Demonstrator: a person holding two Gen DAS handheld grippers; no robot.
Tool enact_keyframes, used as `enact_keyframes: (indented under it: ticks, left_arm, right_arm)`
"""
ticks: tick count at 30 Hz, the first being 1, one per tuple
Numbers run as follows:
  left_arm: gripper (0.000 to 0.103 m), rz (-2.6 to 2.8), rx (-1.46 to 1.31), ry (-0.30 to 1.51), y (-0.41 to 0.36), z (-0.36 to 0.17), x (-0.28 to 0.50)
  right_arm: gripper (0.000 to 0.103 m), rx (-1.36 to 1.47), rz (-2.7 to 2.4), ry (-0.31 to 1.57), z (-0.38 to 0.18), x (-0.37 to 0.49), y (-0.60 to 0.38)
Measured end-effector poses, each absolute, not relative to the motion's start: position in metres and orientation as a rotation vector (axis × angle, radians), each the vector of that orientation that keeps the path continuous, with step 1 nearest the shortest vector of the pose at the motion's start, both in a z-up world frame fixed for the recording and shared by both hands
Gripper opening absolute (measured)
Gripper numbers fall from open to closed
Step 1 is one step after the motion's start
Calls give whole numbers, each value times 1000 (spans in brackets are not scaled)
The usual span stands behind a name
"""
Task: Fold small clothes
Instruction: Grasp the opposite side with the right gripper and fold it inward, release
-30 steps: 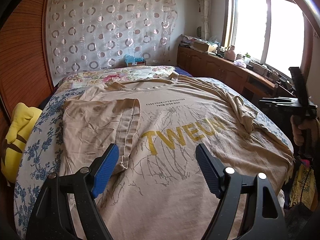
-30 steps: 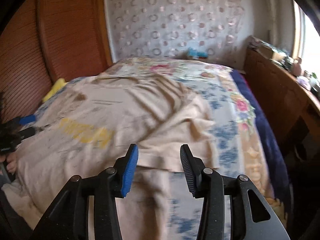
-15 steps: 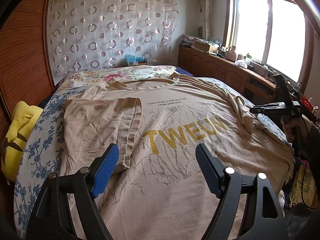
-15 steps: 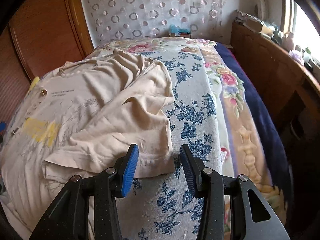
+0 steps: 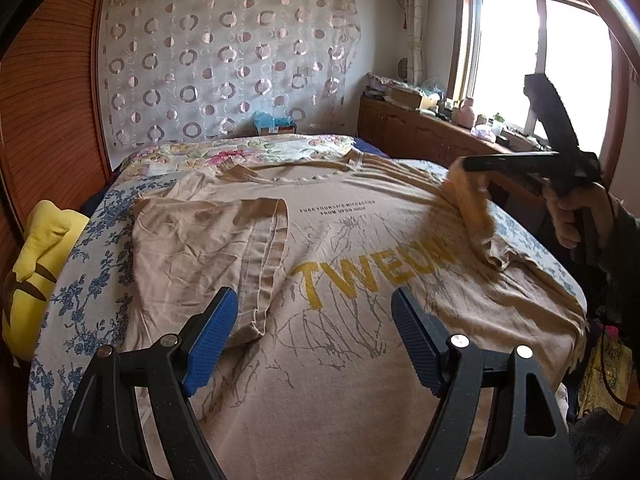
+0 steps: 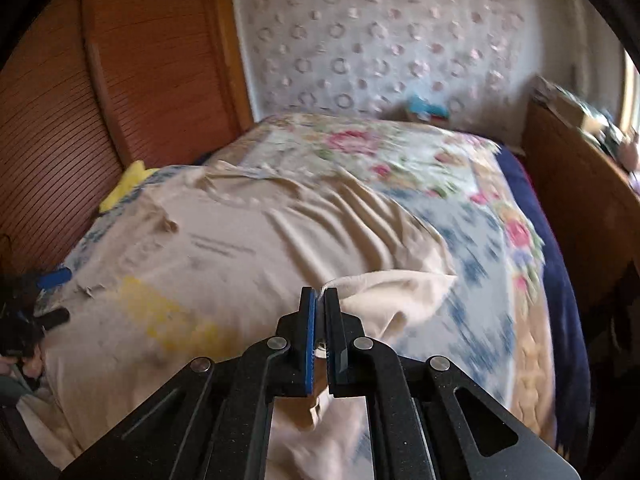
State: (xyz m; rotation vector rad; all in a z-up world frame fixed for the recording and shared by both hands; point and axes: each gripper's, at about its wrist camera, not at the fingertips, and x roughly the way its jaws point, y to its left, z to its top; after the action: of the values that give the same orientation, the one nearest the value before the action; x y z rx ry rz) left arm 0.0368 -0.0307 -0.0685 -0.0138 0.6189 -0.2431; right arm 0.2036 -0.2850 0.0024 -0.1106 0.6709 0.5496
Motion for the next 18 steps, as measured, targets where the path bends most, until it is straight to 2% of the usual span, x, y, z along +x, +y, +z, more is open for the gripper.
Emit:
enact_keyframes:
  ticks: [11,12,14,15,16,18]
  left_arm:
    - [80,-225,-28,621,-20,-69,37]
    - [80,-224,-28,621,-20,-69,37]
    - [80,-224,-34,622,-19,-69,37]
    - [80,-224,-36,623,-19,-70,37]
    - [80,-224,-37,623,-18,-70,37]
    - [80,-222,-34,623,-17,-70,38]
  right_arm:
    - [4,-169,604,714,-9,250,-218]
    - [8,-177,597,721,-11,252,-214]
    - [26,-193,567,720,-13,259,-213]
    - [40,-195,560,717,-11,258,-217]
    - [45,-194,553,713,-10,253,-221]
    - [46,-193,529,712,-9,242,-225]
